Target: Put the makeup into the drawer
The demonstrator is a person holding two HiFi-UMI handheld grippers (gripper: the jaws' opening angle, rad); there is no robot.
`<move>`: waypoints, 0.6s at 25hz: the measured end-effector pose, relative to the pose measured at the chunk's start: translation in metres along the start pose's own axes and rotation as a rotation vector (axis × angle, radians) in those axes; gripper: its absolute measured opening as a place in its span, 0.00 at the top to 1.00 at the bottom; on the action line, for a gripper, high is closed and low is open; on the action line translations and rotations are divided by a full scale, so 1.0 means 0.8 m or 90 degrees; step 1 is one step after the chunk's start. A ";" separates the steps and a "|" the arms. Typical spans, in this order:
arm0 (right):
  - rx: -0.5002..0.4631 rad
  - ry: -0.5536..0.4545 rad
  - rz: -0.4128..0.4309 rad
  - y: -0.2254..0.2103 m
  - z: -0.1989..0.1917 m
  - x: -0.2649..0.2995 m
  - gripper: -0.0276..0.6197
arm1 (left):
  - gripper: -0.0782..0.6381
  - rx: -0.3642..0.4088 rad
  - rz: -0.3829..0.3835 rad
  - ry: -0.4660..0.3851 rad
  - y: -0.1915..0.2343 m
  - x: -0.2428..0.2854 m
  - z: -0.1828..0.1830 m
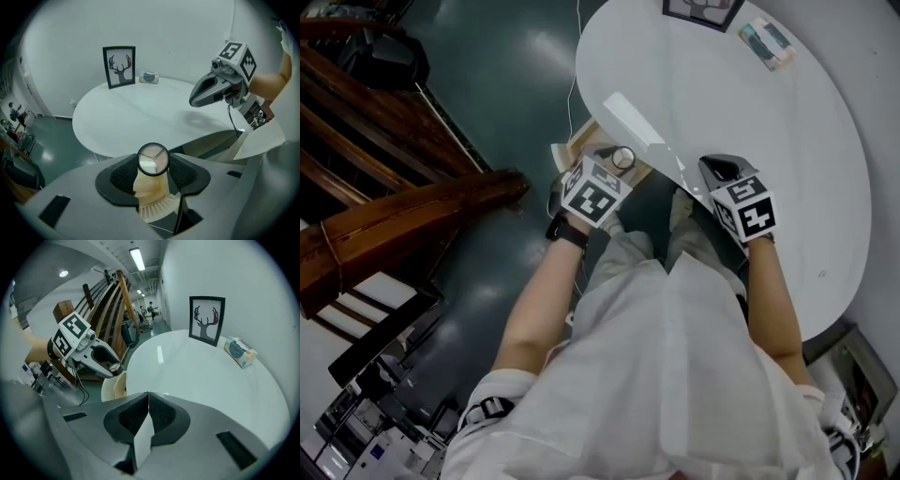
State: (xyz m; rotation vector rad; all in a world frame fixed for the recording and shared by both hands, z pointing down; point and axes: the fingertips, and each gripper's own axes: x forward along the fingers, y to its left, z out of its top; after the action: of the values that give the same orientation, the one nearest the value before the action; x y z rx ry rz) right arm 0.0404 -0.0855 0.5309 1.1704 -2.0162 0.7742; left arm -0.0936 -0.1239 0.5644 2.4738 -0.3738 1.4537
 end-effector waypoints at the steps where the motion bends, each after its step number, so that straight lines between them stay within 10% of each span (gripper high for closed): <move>1: 0.000 -0.001 -0.002 0.003 0.004 0.002 0.94 | 0.58 0.001 -0.003 0.011 0.002 0.003 -0.012; 15: 0.017 -0.005 -0.054 0.011 0.025 0.009 0.94 | 0.58 0.167 -0.147 0.012 0.007 0.083 -0.084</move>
State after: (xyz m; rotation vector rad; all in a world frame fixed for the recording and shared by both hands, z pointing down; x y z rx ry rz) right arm 0.0247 -0.1007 0.5235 1.2669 -1.9546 0.7573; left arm -0.1192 -0.1127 0.6552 2.5941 0.1128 1.5084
